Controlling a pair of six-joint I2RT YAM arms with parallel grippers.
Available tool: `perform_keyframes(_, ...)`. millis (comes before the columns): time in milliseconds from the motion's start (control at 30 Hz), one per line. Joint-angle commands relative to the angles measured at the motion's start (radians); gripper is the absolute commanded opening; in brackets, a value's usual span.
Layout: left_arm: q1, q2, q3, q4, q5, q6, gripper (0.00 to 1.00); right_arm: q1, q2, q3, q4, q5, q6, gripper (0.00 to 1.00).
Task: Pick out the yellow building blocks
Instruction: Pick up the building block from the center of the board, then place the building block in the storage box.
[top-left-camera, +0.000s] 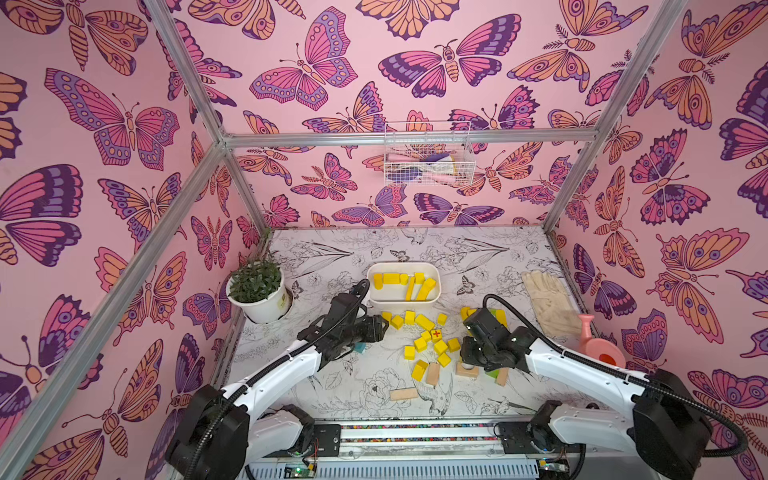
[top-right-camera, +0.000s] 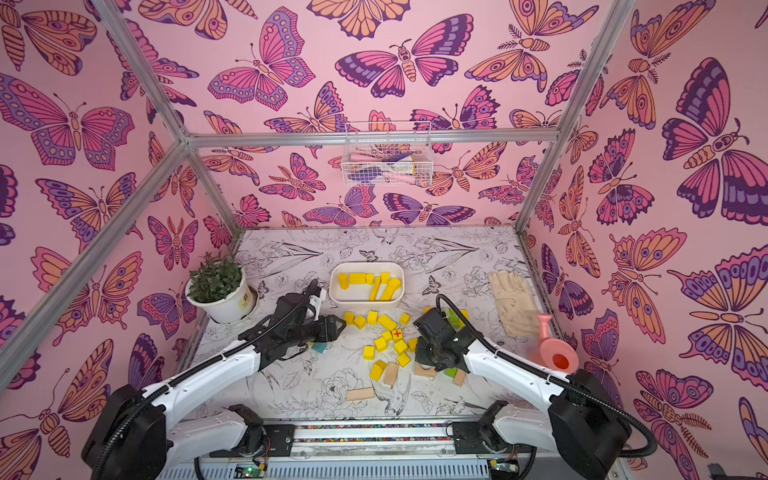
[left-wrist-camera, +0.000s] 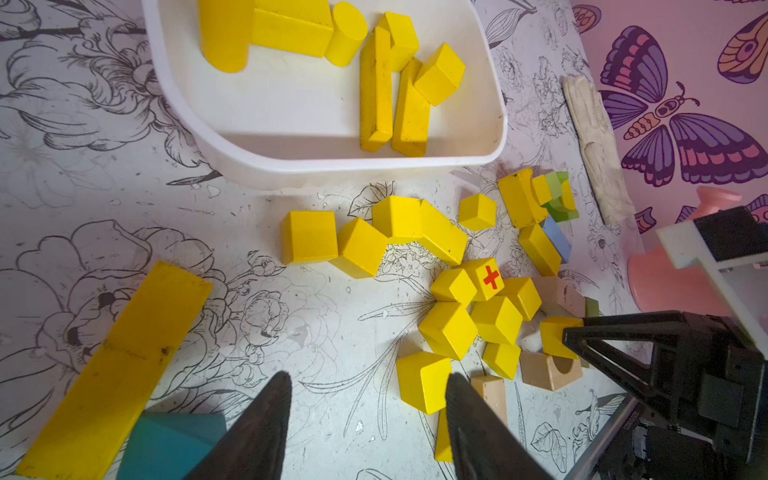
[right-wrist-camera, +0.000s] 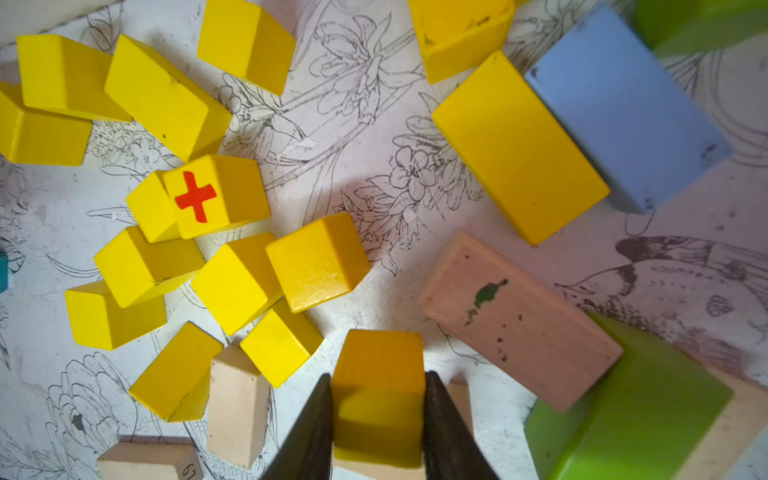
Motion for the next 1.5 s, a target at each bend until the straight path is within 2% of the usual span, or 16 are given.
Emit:
perform_keyframes(0,0.009,-0.007,-0.024,0.004,0.006,-0.008,0.60,0.007,0.026,0.106,-0.023,0.011,-0.063,0.26)
perform_keyframes(367,0.024,-0.023,-0.034,0.014,0.027,-0.008,0.60,-0.005,0.292,0.551,-0.148,0.030,-0.195,0.26)
perform_keyframes(633,0.038,-0.048,-0.053,0.023,0.039,-0.012,0.60,-0.031,0.585,0.877,-0.262,0.004,-0.255,0.26)
perform_keyframes(800,0.042,-0.050,-0.056,0.029,0.048,-0.012,0.60,-0.047,0.681,0.972,-0.266,0.003,-0.249,0.26)
perform_keyframes(1100,0.048,-0.052,-0.062,0.036,0.059,-0.014,0.60,-0.095,0.806,1.041,-0.257,-0.040,-0.218,0.26)
perform_keyframes(1467,0.052,-0.056,-0.068,0.046,0.068,-0.015,0.60,-0.119,0.897,1.120,-0.287,0.017,-0.236,0.27)
